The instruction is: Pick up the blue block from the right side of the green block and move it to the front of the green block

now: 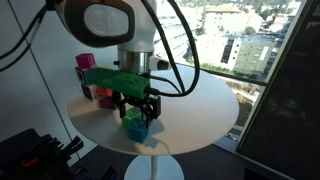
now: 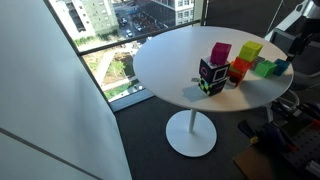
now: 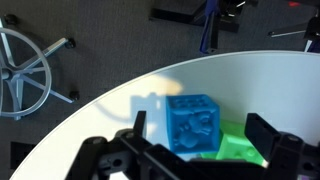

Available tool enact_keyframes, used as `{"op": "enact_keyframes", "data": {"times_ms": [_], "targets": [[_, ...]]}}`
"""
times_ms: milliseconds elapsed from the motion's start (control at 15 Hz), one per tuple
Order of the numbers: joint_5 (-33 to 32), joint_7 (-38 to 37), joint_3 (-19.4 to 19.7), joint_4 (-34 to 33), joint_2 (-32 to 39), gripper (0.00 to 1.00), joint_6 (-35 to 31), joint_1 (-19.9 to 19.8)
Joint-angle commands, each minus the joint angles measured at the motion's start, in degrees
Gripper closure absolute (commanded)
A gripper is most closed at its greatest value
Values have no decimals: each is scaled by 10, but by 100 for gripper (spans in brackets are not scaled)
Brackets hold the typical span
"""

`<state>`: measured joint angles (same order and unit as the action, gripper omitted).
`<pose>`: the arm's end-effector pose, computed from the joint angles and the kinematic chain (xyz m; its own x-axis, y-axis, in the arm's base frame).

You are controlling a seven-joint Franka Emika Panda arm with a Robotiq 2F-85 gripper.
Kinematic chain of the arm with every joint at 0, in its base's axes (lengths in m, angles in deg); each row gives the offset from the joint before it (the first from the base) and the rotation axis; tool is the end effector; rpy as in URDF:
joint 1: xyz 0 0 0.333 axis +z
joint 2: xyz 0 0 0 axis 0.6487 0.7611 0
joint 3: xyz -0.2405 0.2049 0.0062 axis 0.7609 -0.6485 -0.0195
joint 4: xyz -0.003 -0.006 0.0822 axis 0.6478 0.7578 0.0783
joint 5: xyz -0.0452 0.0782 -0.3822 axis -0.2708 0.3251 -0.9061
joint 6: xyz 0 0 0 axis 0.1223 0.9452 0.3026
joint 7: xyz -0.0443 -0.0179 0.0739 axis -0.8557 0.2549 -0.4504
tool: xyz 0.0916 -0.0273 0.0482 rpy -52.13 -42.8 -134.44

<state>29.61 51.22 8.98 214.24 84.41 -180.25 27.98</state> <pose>0.3850 -0.1868 0.2784 0.9802 0.1551 -0.1231 0.1526 -0.9879 -0.0289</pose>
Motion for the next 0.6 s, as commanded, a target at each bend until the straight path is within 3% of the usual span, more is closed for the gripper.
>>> {"op": "enact_keyframes", "data": {"times_ms": [0,533], "targets": [[-19,-7,-1,17,-8,0,-30,3],[-16,-2,0,42,-8,0,-68,2]]}}
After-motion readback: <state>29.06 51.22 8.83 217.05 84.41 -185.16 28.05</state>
